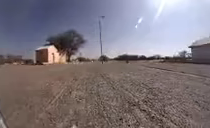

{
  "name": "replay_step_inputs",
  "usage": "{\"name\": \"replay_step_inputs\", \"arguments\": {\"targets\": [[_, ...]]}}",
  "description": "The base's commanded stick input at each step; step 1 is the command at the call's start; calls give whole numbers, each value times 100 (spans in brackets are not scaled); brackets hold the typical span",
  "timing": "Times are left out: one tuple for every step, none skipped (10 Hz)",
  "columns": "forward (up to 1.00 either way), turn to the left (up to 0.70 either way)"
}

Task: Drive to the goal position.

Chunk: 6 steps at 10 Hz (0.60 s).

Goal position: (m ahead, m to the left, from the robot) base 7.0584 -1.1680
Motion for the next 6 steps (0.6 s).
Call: {"name": "replay_step_inputs", "arguments": {"targets": [[70, 0], [70, 0], [70, 0], [70, 0], [70, 0], [70, 0]]}}
